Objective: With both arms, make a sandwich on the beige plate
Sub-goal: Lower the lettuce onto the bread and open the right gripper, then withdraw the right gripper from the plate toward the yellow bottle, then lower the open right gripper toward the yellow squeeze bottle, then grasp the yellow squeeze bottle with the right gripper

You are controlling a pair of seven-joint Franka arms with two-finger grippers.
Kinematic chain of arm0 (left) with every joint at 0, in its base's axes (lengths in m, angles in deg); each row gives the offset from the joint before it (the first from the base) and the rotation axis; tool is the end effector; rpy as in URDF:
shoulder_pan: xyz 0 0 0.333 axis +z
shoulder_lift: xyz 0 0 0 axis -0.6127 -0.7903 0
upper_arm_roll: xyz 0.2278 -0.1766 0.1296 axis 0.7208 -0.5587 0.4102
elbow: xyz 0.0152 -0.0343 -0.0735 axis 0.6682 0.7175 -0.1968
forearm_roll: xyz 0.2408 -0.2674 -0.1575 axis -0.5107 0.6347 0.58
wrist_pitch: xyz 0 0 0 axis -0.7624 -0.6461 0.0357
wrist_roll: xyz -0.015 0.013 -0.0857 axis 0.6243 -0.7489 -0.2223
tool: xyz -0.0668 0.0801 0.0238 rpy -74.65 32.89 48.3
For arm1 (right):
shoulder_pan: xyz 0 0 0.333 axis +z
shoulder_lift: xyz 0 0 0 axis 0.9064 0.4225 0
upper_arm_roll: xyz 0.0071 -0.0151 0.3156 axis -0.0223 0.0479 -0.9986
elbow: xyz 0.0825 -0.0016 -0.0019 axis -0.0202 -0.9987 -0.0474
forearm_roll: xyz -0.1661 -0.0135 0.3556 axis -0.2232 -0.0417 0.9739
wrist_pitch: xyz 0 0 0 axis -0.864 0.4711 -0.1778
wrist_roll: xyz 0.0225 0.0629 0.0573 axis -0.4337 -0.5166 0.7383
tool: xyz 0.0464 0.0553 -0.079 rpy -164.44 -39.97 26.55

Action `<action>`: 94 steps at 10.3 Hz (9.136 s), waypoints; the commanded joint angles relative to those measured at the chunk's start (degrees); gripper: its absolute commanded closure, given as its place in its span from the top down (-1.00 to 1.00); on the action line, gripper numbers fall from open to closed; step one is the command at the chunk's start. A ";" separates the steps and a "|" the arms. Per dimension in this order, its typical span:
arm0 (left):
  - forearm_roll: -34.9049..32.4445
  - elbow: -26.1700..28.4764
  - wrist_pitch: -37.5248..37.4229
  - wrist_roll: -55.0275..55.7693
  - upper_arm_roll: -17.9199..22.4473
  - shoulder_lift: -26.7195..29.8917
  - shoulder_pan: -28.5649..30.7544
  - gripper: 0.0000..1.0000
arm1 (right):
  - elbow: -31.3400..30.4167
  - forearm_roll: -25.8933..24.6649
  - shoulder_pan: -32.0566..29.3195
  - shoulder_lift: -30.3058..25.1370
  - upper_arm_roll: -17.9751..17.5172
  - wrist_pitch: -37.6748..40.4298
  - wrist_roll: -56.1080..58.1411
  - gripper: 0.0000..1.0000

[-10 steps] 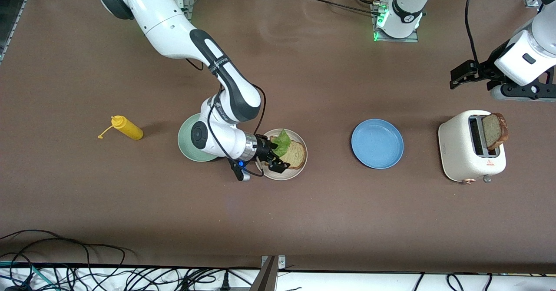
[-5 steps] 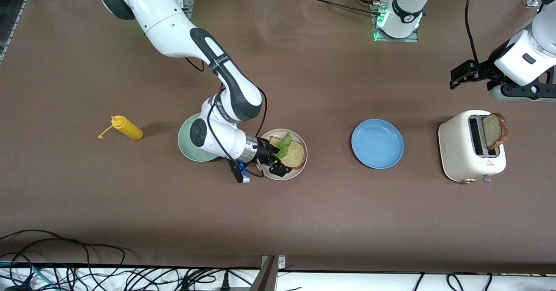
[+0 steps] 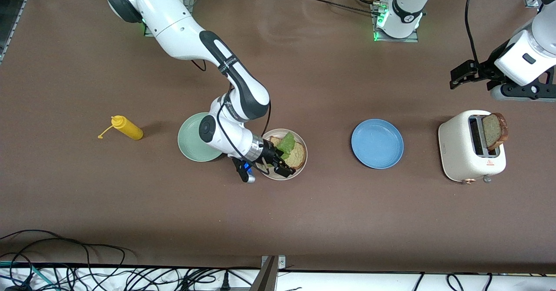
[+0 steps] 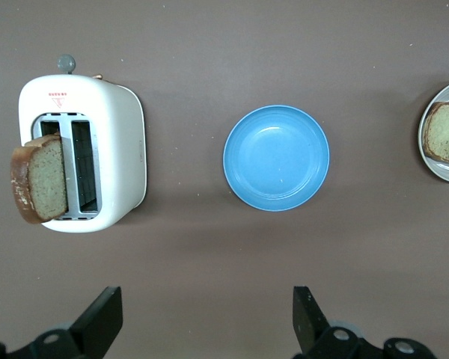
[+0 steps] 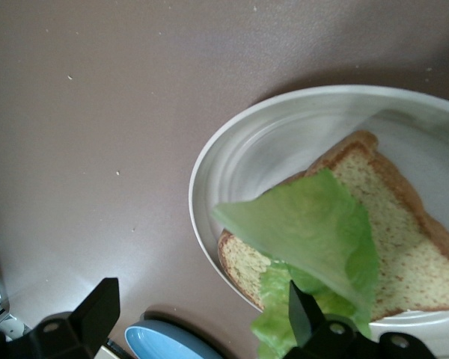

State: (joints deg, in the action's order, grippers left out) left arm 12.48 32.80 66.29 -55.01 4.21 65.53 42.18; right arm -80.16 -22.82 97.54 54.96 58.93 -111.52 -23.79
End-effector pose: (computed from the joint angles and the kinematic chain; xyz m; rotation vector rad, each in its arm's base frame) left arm 0.5495 -0.0387 0.5894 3.1255 -0.0161 -0.1418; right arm 0.6489 0.4598 0.2147 -2.2409 1.0984 0.2438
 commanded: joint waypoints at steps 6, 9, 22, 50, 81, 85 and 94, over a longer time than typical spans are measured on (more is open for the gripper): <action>-0.75 -1.60 -1.28 0.10 -0.18 -0.55 0.18 1.00 | 3.75 0.35 1.56 4.41 0.03 -4.23 5.40 1.00; -0.75 -1.60 -1.28 0.10 -0.18 -0.55 0.18 1.00 | 3.75 0.26 1.65 5.99 0.12 -6.24 6.37 1.00; -0.66 -1.60 -1.28 0.10 -0.18 -0.55 0.18 1.00 | 3.75 0.18 3.41 6.62 0.55 -8.29 6.19 1.00; -0.66 -1.60 -1.28 0.10 -0.18 -0.55 0.18 1.00 | 4.63 -13.18 1.74 -19.32 43.49 65.62 44.17 1.00; -0.66 -2.04 -1.28 0.19 -0.18 -0.63 0.09 1.00 | -52.41 31.01 -19.62 -19.85 49.79 50.71 198.31 1.00; -0.75 -2.04 -1.28 0.19 -0.18 -0.63 0.00 1.00 | -50.74 34.53 -19.62 -17.48 47.49 50.71 201.04 1.00; -0.75 -2.04 -1.28 0.19 -0.18 -0.63 0.09 1.00 | -45.22 35.42 -19.01 -15.80 45.82 50.79 200.26 -1.00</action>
State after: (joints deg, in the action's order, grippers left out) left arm 12.48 32.27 66.28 -55.01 4.18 65.40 42.20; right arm -128.02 11.97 78.53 38.52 105.00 -61.69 176.64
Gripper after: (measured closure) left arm 0.000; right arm 0.656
